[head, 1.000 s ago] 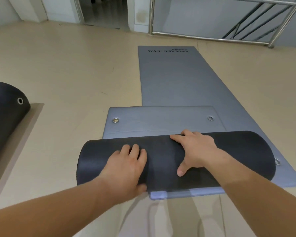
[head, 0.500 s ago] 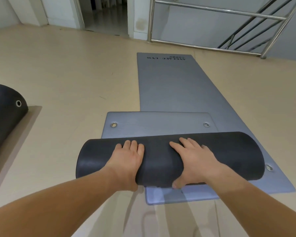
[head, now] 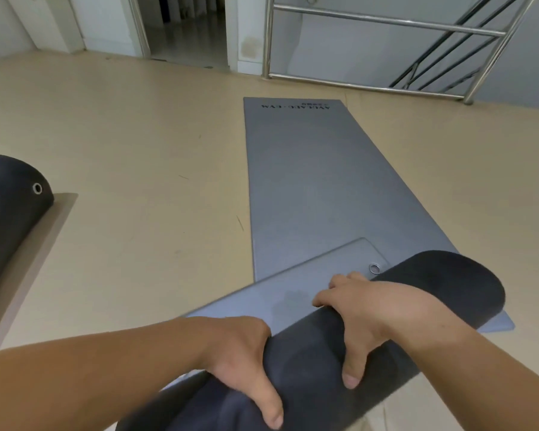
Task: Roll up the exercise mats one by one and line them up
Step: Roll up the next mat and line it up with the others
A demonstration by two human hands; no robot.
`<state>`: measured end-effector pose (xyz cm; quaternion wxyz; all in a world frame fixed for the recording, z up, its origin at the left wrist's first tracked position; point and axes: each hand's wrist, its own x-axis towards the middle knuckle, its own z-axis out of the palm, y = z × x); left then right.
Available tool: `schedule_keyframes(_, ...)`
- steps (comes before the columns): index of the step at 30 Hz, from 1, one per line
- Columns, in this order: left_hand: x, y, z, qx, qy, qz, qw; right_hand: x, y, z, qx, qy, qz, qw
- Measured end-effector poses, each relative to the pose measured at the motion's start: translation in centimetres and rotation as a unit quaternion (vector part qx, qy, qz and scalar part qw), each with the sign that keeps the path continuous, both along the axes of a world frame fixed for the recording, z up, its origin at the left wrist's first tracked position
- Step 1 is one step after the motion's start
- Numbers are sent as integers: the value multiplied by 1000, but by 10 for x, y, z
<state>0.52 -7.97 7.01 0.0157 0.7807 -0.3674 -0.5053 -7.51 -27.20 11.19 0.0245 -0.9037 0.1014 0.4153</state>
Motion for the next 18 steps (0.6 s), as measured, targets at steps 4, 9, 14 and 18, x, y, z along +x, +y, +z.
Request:
schedule_keyframes(4,25,8,-21,2,64,38,997,-20,19,-15,-47,-88,25,995)
schedule_keyframes(9,71,24,-29,-11,-45,63,997,-12,26,-31,-58,-222,4,973)
schedule_keyframes(14,65,33,-9,-46,-257,0,965,33,30,-45,-51,-234,-49,970)
schedule_keyframes(18,30,35,-11,3,-233,-62,970,64,28,-65,-82,-275,-86,954)
